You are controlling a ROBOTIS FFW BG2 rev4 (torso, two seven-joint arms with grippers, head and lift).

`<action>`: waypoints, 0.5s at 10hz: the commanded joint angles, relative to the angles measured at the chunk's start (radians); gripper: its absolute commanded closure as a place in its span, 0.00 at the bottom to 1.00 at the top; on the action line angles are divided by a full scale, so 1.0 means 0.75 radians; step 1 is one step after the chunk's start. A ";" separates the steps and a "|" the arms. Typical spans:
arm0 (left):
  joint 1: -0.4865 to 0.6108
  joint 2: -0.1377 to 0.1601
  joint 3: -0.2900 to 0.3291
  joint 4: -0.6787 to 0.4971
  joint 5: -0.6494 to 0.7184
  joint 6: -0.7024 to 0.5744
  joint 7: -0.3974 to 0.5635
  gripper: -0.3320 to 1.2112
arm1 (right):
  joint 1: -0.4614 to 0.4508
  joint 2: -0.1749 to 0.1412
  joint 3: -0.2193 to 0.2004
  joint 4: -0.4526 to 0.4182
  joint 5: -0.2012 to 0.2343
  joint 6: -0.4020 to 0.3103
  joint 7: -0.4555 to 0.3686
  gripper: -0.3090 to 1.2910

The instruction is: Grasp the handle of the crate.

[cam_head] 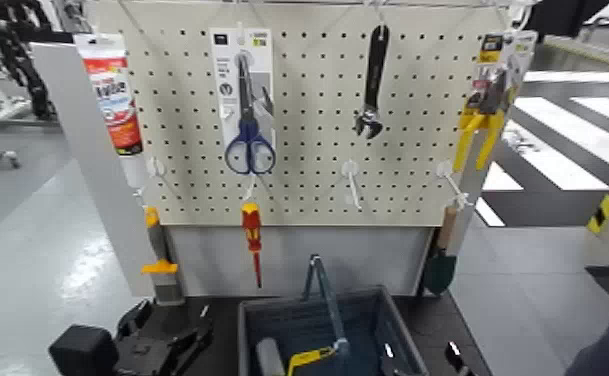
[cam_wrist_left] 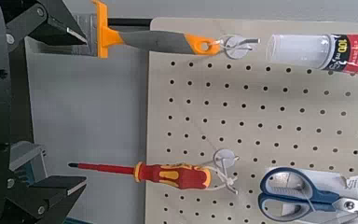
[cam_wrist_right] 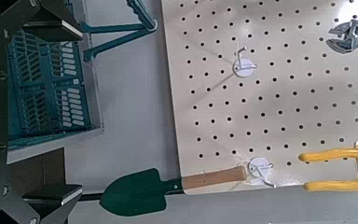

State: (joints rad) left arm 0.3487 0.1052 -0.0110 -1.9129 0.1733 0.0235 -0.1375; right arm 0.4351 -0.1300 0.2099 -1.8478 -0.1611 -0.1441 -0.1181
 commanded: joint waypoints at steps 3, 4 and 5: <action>-0.019 0.019 -0.016 0.010 0.000 0.001 -0.005 0.36 | -0.003 -0.001 0.000 0.005 -0.002 0.000 0.000 0.29; -0.025 0.021 -0.020 0.016 0.022 0.003 -0.005 0.36 | -0.005 -0.001 0.000 0.005 -0.004 0.000 0.002 0.29; -0.042 0.027 -0.032 0.025 0.074 0.038 0.001 0.36 | -0.005 -0.001 0.000 0.009 -0.006 0.000 0.002 0.29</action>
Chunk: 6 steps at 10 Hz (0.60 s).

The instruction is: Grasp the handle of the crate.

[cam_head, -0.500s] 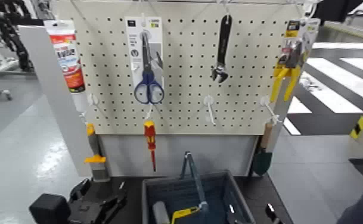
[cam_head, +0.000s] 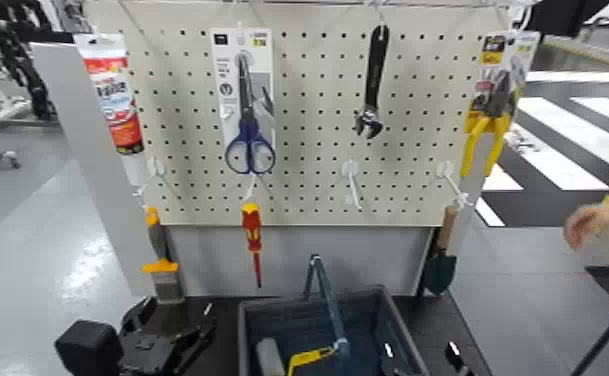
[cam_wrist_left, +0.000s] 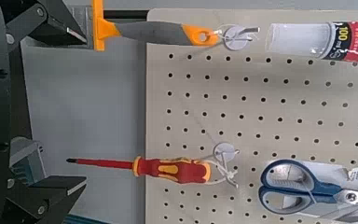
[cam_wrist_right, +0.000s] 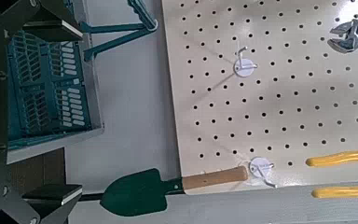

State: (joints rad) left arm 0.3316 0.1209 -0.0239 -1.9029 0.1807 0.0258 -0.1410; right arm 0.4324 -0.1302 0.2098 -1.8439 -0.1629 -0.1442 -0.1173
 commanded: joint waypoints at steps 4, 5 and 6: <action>-0.164 0.113 -0.077 0.009 0.430 0.317 -0.117 0.36 | -0.006 -0.002 0.007 0.004 -0.008 0.008 0.001 0.29; -0.195 0.119 -0.079 0.005 0.528 0.397 -0.150 0.36 | -0.006 -0.002 0.007 0.004 -0.010 0.010 0.003 0.29; -0.213 0.125 -0.079 0.007 0.630 0.459 -0.154 0.36 | -0.006 -0.004 0.009 0.004 -0.010 0.014 0.003 0.29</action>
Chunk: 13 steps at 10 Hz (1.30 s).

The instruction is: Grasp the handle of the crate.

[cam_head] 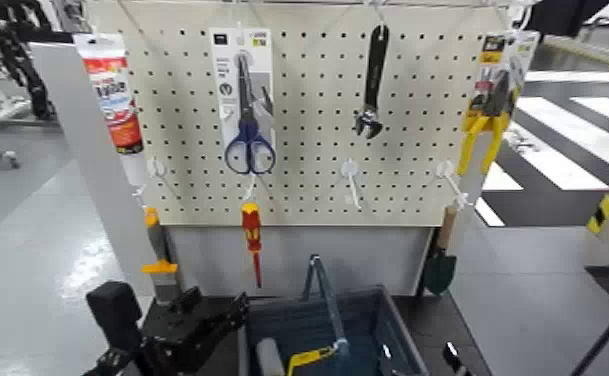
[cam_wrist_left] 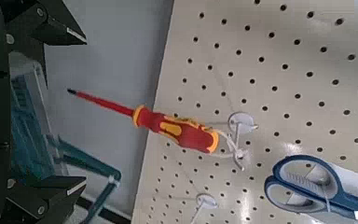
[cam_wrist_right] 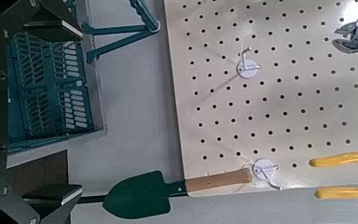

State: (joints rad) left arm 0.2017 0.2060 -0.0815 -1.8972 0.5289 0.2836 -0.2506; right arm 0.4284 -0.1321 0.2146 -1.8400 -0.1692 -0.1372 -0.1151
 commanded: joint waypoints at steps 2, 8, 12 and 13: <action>-0.085 0.022 -0.016 0.040 0.393 0.199 -0.026 0.36 | -0.001 0.000 0.002 -0.001 -0.003 0.005 0.000 0.29; -0.240 0.049 -0.094 0.239 0.876 0.399 -0.081 0.35 | -0.001 0.002 0.004 0.001 -0.010 0.003 0.000 0.29; -0.400 0.034 -0.186 0.445 1.156 0.550 -0.161 0.36 | -0.001 0.004 0.008 0.003 -0.012 0.001 0.000 0.29; -0.431 0.034 -0.198 0.478 1.189 0.587 -0.161 0.36 | -0.001 0.004 0.010 0.003 -0.012 0.001 0.000 0.29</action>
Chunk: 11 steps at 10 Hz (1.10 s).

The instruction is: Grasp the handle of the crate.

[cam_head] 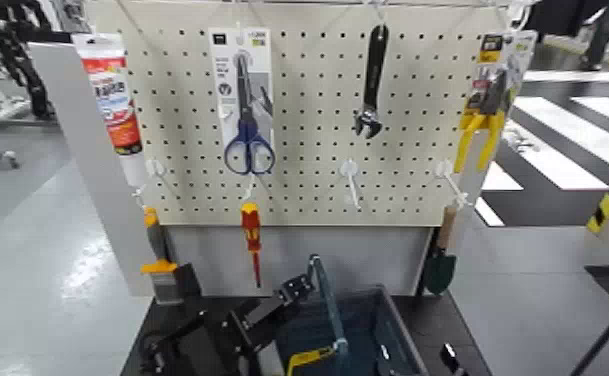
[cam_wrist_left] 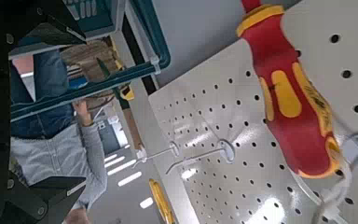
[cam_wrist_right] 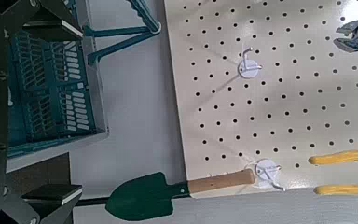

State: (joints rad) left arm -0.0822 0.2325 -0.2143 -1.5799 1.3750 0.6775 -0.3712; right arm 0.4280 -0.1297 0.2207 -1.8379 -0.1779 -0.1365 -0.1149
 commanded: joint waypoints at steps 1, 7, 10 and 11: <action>-0.079 -0.001 -0.033 0.086 0.097 0.076 -0.006 0.36 | 0.000 0.001 0.002 0.000 0.000 0.000 0.002 0.29; -0.199 -0.034 -0.115 0.288 0.175 0.068 -0.078 0.36 | -0.008 0.001 0.010 0.006 -0.008 -0.004 0.004 0.29; -0.218 -0.040 -0.117 0.339 0.175 0.064 -0.108 0.40 | -0.010 -0.001 0.010 0.008 -0.010 -0.006 0.004 0.29; -0.228 -0.042 -0.125 0.354 0.175 0.066 -0.125 0.50 | -0.012 -0.001 0.010 0.010 -0.012 -0.006 0.004 0.29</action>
State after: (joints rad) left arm -0.2481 0.2022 -0.3047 -1.3235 1.5063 0.7260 -0.4632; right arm 0.4202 -0.1301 0.2286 -1.8305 -0.1858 -0.1409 -0.1118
